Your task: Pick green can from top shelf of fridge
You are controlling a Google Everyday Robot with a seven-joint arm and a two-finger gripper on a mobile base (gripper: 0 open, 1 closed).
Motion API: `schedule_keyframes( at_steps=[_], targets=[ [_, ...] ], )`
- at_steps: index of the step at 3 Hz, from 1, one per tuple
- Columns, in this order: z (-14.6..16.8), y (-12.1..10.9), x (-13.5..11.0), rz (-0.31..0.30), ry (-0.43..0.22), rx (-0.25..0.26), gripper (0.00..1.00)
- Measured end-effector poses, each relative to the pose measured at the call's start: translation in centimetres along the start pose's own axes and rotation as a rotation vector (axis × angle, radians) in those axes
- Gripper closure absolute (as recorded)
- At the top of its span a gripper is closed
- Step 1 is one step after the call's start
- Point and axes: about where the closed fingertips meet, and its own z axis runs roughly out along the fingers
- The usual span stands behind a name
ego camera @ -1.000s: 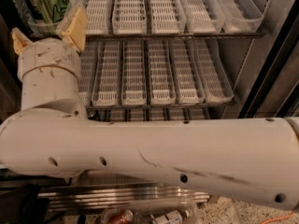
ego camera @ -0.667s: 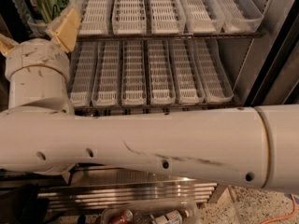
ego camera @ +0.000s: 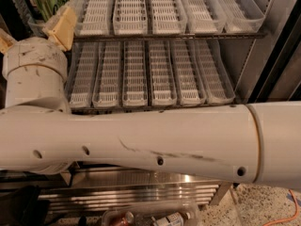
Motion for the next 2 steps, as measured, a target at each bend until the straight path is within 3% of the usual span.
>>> schedule_keyframes(
  at_steps=[2],
  targets=[
    [-0.48,-0.97,-0.6,0.0,-0.008,0.022,0.15]
  ],
)
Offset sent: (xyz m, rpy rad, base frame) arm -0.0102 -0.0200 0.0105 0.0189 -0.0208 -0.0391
